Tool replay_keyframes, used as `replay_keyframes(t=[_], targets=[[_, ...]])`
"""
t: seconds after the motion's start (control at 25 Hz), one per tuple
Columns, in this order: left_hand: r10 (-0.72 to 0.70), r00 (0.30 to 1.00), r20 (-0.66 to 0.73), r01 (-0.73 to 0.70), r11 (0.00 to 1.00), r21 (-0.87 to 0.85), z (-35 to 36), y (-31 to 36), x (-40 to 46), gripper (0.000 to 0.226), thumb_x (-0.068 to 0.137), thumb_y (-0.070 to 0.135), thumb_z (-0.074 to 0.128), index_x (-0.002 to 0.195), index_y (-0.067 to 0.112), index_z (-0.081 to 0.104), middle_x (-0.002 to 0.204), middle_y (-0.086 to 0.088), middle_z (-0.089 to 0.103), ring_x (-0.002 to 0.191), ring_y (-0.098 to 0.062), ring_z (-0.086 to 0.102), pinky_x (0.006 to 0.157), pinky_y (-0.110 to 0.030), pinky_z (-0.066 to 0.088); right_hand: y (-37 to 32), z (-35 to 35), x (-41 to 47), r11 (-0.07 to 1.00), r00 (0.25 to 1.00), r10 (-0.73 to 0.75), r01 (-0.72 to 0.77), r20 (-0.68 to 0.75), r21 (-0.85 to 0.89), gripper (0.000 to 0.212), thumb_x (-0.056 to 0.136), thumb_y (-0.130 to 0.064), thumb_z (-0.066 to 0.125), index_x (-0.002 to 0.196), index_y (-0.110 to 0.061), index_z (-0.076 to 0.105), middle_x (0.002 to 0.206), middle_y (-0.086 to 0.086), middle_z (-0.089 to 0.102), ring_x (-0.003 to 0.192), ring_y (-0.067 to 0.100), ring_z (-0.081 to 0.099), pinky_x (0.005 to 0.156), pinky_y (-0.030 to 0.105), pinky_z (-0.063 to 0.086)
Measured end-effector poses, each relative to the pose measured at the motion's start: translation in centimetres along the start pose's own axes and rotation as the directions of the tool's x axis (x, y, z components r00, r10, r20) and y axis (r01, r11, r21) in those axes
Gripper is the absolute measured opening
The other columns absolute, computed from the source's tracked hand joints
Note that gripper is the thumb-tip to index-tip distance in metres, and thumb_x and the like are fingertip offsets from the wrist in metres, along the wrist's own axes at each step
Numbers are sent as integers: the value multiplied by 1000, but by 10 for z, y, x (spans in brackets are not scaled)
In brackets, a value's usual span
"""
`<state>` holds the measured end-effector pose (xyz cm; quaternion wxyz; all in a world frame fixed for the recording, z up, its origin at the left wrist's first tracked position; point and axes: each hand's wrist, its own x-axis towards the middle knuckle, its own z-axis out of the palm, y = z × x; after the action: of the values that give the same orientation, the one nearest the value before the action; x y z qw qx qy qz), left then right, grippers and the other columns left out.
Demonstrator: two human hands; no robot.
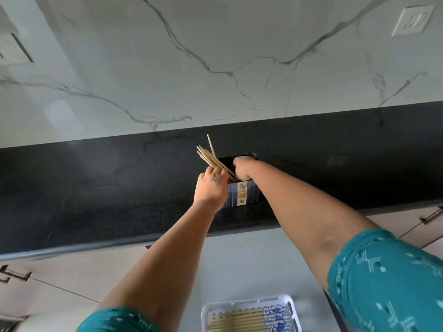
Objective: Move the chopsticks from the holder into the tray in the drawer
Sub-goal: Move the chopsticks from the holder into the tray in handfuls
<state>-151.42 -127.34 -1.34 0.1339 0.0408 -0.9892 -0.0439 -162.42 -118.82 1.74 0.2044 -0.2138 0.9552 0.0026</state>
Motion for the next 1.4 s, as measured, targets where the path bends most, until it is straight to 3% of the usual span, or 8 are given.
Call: replay_keyframes(t=[0.2, 0.4, 0.68, 0.84, 1.0, 1.16, 1.24, 1.4], targets=[[-10, 996, -86, 11, 1000, 5, 8, -1, 2, 28, 92, 12, 45, 118, 15, 54, 119, -3, 61, 110, -26, 49, 89, -37, 39, 1, 4, 11, 996, 997, -47, 43, 54, 74, 14, 92, -20, 56, 105, -16, 56, 72, 0, 43, 85, 24, 48, 82, 39, 44], [3, 984, -178, -2, 1000, 8, 9, -4, 0, 20, 93, 17, 50, 112, 16, 57, 111, -2, 63, 103, -26, 53, 84, -37, 43, 10, 1, 15, 994, 994, -107, 106, -9, -26, 29, 90, -20, 62, 117, -12, 59, 99, 4, 54, 90, 22, 53, 88, 36, 50], [-179, 914, -365, 62, 948, -311, -14, 14, -4, 28, 94, 22, 52, 118, 7, 54, 115, -11, 59, 102, -29, 52, 84, -40, 45, 10, -34, -38, 787, 932, -52, 259, -358, 560, 10, 92, -15, 54, 97, -14, 63, 97, 7, 67, 90, 24, 65, 69, 28, 50], [-579, 799, -164, 167, 474, -864, -50, 52, -38, 25, 99, 31, 43, 108, 10, 53, 104, -5, 60, 95, -18, 56, 85, -32, 44, 9, -56, -121, 702, 748, 104, 411, -656, 581, 14, 96, -19, 53, 101, -10, 62, 99, 4, 68, 86, 16, 64, 66, 19, 49], [-518, 821, 239, 347, 120, -930, -18, 72, -96, 35, 100, 40, 38, 86, 14, 56, 83, -2, 63, 76, -14, 57, 72, -29, 47, 3, -13, -191, 795, 829, -38, 364, -559, 486, 16, 96, -18, 51, 100, -6, 62, 98, 10, 68, 87, 23, 66, 73, 32, 55], [-266, 445, 855, 618, -599, -508, 53, 75, -177, 42, 103, 28, 36, 79, 0, 56, 56, -11, 64, 47, -14, 60, 48, -20, 50, -2, 90, -212, 961, 960, -199, 230, -195, 152, 17, 94, -10, 51, 106, -4, 62, 98, 18, 65, 91, 36, 65, 70, 35, 47], [-347, 312, 885, 826, -361, -433, 84, 72, -234, 33, 97, 17, 41, 70, 5, 56, 50, -6, 62, 39, -13, 55, 38, -17, 43, 3, 154, -213, 982, 984, -178, 176, 16, 61, 26, 94, -5, 43, 112, -7, 61, 104, 16, 66, 98, 36, 65, 73, 36, 48], [-393, 577, 716, 734, 634, -243, 102, 59, -318, 17, 89, 23, 43, 74, 16, 48, 79, -5, 60, 72, -25, 57, 61, -28, 44, 10, 264, -203, 972, 974, -143, 172, 178, -159, 37, 93, -1, 40, 126, -6, 56, 128, 14, 62, 121, 34, 57, 96, 40, 47]])
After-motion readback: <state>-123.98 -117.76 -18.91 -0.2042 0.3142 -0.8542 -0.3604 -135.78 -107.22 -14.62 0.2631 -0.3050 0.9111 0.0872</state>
